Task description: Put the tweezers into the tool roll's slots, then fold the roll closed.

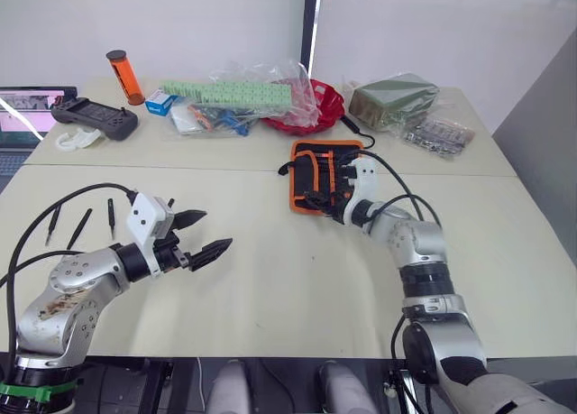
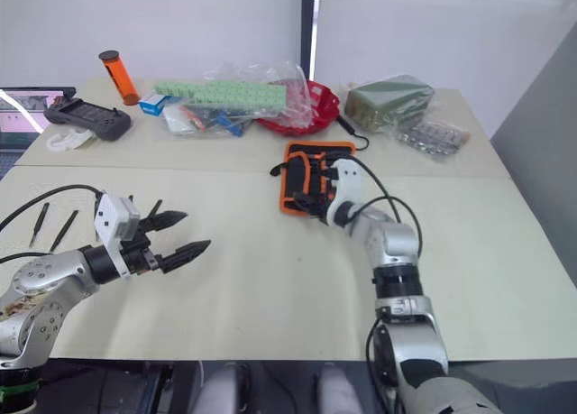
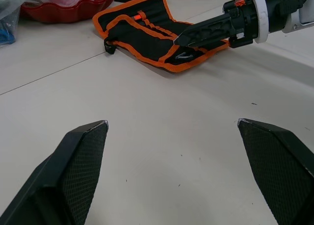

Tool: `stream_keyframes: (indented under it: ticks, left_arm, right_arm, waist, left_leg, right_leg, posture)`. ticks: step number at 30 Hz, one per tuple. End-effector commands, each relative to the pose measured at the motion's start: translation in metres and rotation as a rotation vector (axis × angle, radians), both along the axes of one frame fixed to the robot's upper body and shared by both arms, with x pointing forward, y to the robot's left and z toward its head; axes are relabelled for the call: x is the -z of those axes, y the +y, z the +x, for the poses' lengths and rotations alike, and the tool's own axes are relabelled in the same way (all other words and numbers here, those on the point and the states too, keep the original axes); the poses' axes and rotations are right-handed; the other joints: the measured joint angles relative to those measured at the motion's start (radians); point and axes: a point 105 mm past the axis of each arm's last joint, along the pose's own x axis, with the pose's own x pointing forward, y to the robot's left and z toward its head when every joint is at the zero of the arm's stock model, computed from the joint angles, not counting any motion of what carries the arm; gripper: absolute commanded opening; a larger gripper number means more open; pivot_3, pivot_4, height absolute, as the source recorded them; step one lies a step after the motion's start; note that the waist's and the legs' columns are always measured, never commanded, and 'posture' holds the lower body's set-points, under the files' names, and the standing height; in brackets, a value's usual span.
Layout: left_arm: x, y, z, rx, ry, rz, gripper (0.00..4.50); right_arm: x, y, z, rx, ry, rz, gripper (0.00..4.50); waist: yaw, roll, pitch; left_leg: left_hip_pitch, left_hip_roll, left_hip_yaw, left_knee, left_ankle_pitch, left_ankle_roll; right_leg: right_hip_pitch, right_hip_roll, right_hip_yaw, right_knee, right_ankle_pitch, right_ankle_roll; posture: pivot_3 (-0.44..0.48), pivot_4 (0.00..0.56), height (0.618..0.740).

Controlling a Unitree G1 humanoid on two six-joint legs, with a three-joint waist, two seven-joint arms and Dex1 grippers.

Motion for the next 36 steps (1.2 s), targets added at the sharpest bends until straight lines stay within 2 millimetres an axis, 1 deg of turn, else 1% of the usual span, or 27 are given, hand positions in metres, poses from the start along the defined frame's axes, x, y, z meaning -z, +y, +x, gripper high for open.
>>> stream_keyframes:
  ticks: [1, 3, 5, 6, 8, 10, 12, 14, 18, 19, 22, 24, 25, 26, 27, 28, 31, 34, 36]
  left_arm:
    - [-0.005, 0.0, 0.002, -0.007, -0.026, 0.007, 4.5]
    - [-0.006, 0.004, 0.004, -0.027, -0.026, -0.003, 4.5]
    - [-0.007, 0.007, 0.005, -0.037, -0.026, -0.003, 4.5]
    - [-0.007, 0.009, 0.005, -0.041, -0.027, 0.0, 4.5]
    - [-0.008, 0.012, 0.005, -0.048, -0.029, 0.004, 4.5]
    - [-0.01, 0.013, 0.005, -0.058, -0.033, 0.002, 4.5]
    - [-0.01, 0.014, 0.004, -0.061, -0.034, 0.004, 4.5]
    - [-0.006, 0.016, 0.004, -0.075, -0.008, -0.004, 4.5]
    - [0.002, 0.026, 0.002, -0.124, 0.022, -0.029, 4.5]
    - [0.004, 0.029, 0.001, -0.132, 0.028, -0.029, 4.5]
    - [0.005, 0.031, 0.0, -0.143, 0.031, -0.048, 4.5]
    - [0.006, 0.031, 0.001, -0.146, 0.032, -0.043, 4.5]
    - [0.007, 0.032, 0.001, -0.146, 0.033, -0.04, 4.5]
    - [0.007, 0.032, 0.001, -0.147, 0.033, -0.04, 4.5]
    - [0.007, 0.032, 0.001, -0.147, 0.033, -0.041, 4.5]
    - [0.007, 0.031, 0.002, -0.146, 0.033, -0.041, 4.5]
    - [0.011, 0.03, 0.001, -0.14, 0.039, -0.035, 4.5]
    - [0.012, 0.03, 0.002, -0.143, 0.04, -0.035, 4.5]
    - [0.013, 0.03, 0.002, -0.144, 0.04, -0.037, 4.5]
  right_arm:
    - [-0.018, 0.01, 0.009, 0.004, -0.052, 0.054, 4.47]
    - [-0.017, 0.02, 0.011, -0.011, -0.058, 0.039, 4.47]
    - [-0.017, 0.026, 0.013, -0.013, -0.053, 0.045, 4.47]
    - [-0.016, 0.027, 0.015, -0.005, -0.043, 0.05, 4.23]
    - [-0.014, 0.027, 0.018, 0.018, -0.025, 0.067, 3.68]
    - [-0.013, 0.025, 0.021, 0.034, -0.017, 0.075, 3.01]
    - [-0.014, 0.025, 0.023, 0.039, -0.018, 0.081, 2.23]
    - [-0.013, 0.025, 0.023, 0.035, -0.021, 0.078, 1.55]
    - [-0.007, 0.034, 0.02, 0.001, -0.013, 0.082, 0.2]
    - [-0.007, 0.037, 0.019, -0.01, -0.018, 0.076, 0.02]
    - [-0.011, 0.058, 0.014, -0.103, -0.052, 0.049, 0.02]
    - [-0.014, 0.073, 0.007, -0.203, -0.093, -0.004, 0.02]
    - [-0.014, 0.08, 0.002, -0.267, -0.134, -0.074, 0.02]
    - [-0.011, 0.086, -0.002, -0.343, -0.193, -0.183, 0.02]
    - [-0.009, 0.09, -0.006, -0.405, -0.235, -0.262, 0.02]
    - [-0.009, 0.094, -0.01, -0.463, -0.257, -0.296, 0.02]
    - [-0.017, 0.101, -0.02, -0.597, -0.307, -0.356, 0.02]
    - [-0.015, 0.103, -0.032, -0.713, -0.331, -0.429, 0.02]
    - [-0.015, 0.104, -0.041, -0.761, -0.323, -0.422, 0.02]
  waist:
    - [-0.002, 0.0, 0.0]
    - [-0.003, 0.0, 0.0]
    - [-0.003, 0.0, 0.0]
    - [-0.003, 0.0, 0.0]
    - [-0.002, 0.0, 0.0]
    - [-0.001, 0.0, 0.0]
    - [-0.001, 0.0, 0.0]
    - [-0.003, 0.0, 0.0]
    - [-0.009, 0.0, 0.0]
    - [-0.012, 0.0, 0.0]
    - [-0.023, 0.0, 0.0]
    - [-0.026, 0.0, 0.0]
    - [-0.027, 0.001, 0.0]
    - [-0.03, 0.001, 0.0]
    - [-0.032, 0.001, 0.0]
    - [-0.032, 0.001, 0.0]
    - [-0.029, 0.001, 0.0]
    - [-0.027, 0.001, 0.0]
    - [-0.026, 0.001, 0.0]
  left_leg:
    - [0.0, 0.0, 0.0, 0.0, 0.0, 0.0]
    - [0.0, 0.0, 0.0, 0.0, 0.0, 0.0]
    - [0.0, 0.0, 0.0, 0.0, 0.0, 0.0]
    - [0.0, 0.0, 0.0, 0.0, 0.0, 0.0]
    - [0.0, 0.0, 0.0, 0.0, 0.0, 0.0]
    - [-0.001, 0.0, 0.0, 0.0, 0.0, 0.0]
    - [-0.001, 0.0, 0.0, 0.0, 0.0, 0.0]
    - [-0.001, 0.0, 0.0, 0.0, 0.0, 0.0]
    - [-0.001, 0.0, 0.0, -0.001, 0.0, 0.0]
    - [-0.001, 0.0, 0.0, -0.001, 0.0, 0.0]
    - [-0.001, 0.0, -0.001, -0.002, 0.0, 0.0]
    - [-0.001, 0.0, -0.001, -0.002, 0.0, 0.0]
    - [-0.001, 0.0, -0.001, -0.002, 0.0, 0.0]
    - [-0.001, 0.0, -0.001, -0.002, 0.0, 0.0]
    - [-0.001, 0.0, -0.001, -0.002, 0.0, 0.0]
    - [-0.001, 0.0, -0.001, -0.003, 0.0, 0.0]
    - [-0.003, 0.0, 0.0, -0.003, 0.0, 0.0]
    - [-0.004, 0.0, 0.0, -0.003, 0.0, 0.0]
    - [-0.004, 0.0, 0.0, -0.003, 0.0, 0.0]
  right_leg:
    - [0.0, 0.0, 0.0, 0.0, 0.0, 0.0]
    - [0.0, 0.0, 0.0, 0.0, 0.0, 0.0]
    - [0.0, 0.0, 0.0, 0.0, 0.0, 0.0]
    - [0.0, 0.0, 0.0, 0.0, 0.0, 0.0]
    - [0.0, 0.0, 0.0, 0.0, 0.0, 0.0]
    - [0.0, 0.0, 0.0, 0.0, 0.0, 0.0]
    - [0.0, 0.0, -0.001, 0.0, 0.0, 0.0]
    - [0.0, 0.0, -0.001, 0.0, 0.0, 0.0]
    - [-0.001, 0.0, 0.0, 0.0, 0.0, 0.0]
    - [-0.001, 0.0, 0.0, 0.0, 0.0, 0.0]
    - [-0.001, 0.0, -0.001, 0.0, 0.0, 0.0]
    - [-0.001, 0.0, -0.001, 0.0, 0.0, 0.0]
    - [-0.002, 0.0, -0.001, 0.0, 0.0, 0.0]
    - [-0.002, 0.0, -0.001, 0.0, 0.0, 0.0]
    - [-0.003, 0.0, -0.001, 0.0, 0.0, 0.0]
    - [-0.003, 0.0, -0.001, 0.0, 0.0, 0.0]
    - [-0.004, 0.0, -0.001, 0.0, 0.0, 0.0]
    - [-0.006, 0.0, -0.001, 0.0, 0.0, 0.0]
    - [-0.006, 0.0, -0.001, 0.0, 0.0, 0.0]
  posture:
    - [0.0, 0.15, 0.737]
    - [0.0, 0.15, 0.737]
    - [0.0, 0.15, 0.737]
    - [0.0, 0.15, 0.737]
    - [0.0, 0.15, 0.737]
    - [0.0, 0.15, 0.737]
    - [0.0, 0.15, 0.737]
    - [0.0, 0.15, 0.737]
    - [0.0, 0.15, 0.737]
    - [0.0, 0.15, 0.737]
    - [0.0, 0.15, 0.737]
    - [0.0, 0.15, 0.737]
    - [0.0, 0.15, 0.737]
    - [0.0, 0.15, 0.737]
    - [0.0, 0.15, 0.737]
    - [0.0, 0.15, 0.737]
    - [0.0, 0.15, 0.737]
    - [0.0, 0.15, 0.737]
    - [0.0, 0.15, 0.737]
